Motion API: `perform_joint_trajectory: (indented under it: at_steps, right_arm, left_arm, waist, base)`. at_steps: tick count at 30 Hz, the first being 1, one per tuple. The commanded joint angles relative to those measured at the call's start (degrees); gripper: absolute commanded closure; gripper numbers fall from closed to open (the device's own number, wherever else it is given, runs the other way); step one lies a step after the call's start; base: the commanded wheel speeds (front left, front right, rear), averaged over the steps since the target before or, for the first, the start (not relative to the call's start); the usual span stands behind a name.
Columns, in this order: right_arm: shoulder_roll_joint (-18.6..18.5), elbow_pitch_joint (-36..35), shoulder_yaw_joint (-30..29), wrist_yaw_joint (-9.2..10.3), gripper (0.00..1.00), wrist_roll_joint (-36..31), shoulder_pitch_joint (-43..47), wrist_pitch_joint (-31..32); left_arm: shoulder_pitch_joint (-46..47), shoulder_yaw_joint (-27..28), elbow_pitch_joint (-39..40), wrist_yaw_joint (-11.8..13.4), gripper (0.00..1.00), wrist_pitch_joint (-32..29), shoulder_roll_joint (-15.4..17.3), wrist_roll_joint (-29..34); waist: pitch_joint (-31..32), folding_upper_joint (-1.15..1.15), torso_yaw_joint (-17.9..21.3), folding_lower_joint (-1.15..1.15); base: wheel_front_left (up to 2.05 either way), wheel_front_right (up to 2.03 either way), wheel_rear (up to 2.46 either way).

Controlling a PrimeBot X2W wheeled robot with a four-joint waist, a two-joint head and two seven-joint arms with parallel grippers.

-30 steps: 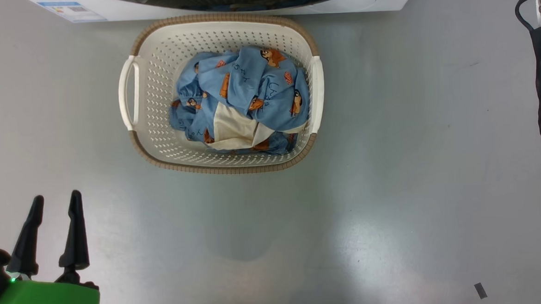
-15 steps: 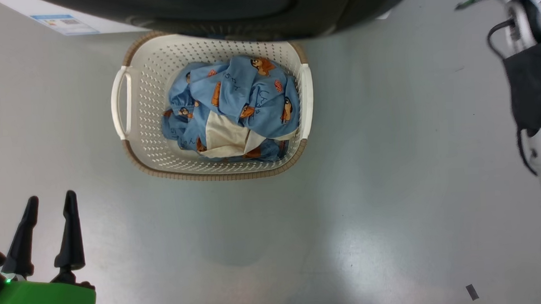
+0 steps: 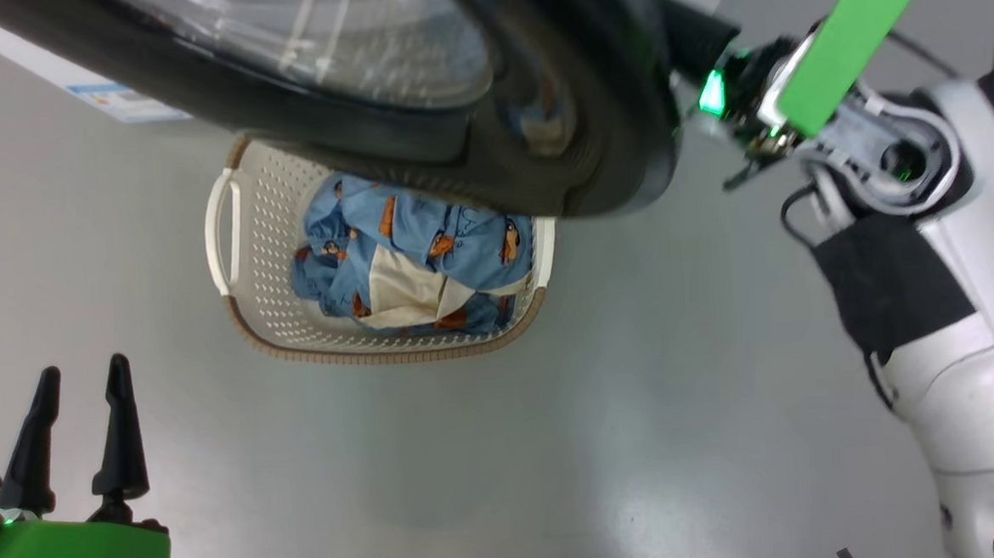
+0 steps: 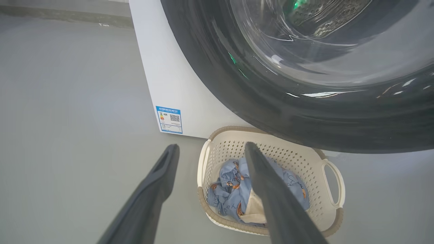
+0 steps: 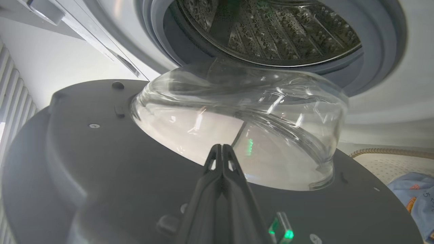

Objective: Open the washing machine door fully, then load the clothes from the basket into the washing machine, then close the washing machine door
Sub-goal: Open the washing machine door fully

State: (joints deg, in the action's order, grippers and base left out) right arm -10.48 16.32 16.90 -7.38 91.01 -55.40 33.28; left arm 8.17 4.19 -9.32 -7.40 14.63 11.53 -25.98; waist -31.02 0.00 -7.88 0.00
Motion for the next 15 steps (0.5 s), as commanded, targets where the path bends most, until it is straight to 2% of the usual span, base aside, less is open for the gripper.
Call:
perform_joint_trajectory:
  at_steps: [1,15]
  right_arm:
    - [2.29,-1.97,1.72,-0.11,1.0,0.96,2.7,0.85]
    - [6.0,-3.26,7.77,-0.11,1.0,2.85,12.99,4.13]
  left_arm:
    - [-0.91,2.38,0.69,-0.09,0.0,0.37,1.41,0.62]
    - [-3.35,3.09,-0.53,-0.09,0.0,0.37,-1.2,2.48]
  waist:
    - [2.13,0.0,0.83,0.0]
    - [11.26,0.0,1.39,0.0]
  base:
    - [0.0,0.0,0.0]
    - [0.0,0.0,0.0]
